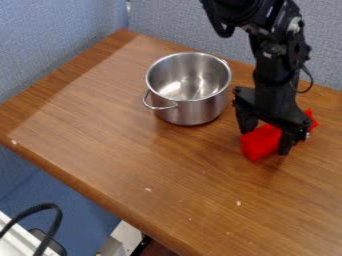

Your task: Move the red object from the metal pot to the table

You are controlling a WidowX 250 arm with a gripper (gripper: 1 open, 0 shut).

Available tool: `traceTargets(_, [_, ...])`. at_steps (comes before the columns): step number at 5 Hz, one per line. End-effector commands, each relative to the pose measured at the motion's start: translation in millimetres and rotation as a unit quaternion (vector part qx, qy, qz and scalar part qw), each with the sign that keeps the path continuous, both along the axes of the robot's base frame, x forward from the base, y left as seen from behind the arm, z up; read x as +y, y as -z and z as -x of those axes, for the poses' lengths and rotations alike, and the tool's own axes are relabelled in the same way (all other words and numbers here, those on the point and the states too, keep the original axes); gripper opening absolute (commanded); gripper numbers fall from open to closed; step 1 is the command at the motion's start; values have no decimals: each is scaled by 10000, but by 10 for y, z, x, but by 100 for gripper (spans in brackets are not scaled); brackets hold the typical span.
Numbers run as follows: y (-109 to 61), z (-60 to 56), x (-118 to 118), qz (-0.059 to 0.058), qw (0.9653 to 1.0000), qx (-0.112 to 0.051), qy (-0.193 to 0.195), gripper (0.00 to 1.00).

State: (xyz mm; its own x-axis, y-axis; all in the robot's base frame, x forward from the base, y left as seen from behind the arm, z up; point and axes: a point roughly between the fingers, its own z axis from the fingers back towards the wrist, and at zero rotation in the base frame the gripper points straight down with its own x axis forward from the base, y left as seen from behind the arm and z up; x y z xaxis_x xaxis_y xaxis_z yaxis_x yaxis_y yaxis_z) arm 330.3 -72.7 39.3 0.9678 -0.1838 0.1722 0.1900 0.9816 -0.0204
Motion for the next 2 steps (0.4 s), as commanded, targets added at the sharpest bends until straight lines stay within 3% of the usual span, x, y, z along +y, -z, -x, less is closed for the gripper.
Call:
traceTargets(1, [-331,-94,55,170,9994,-275,-123,100])
traceTargets(2, [-556,-104,88,289,9989,-361,-126,100])
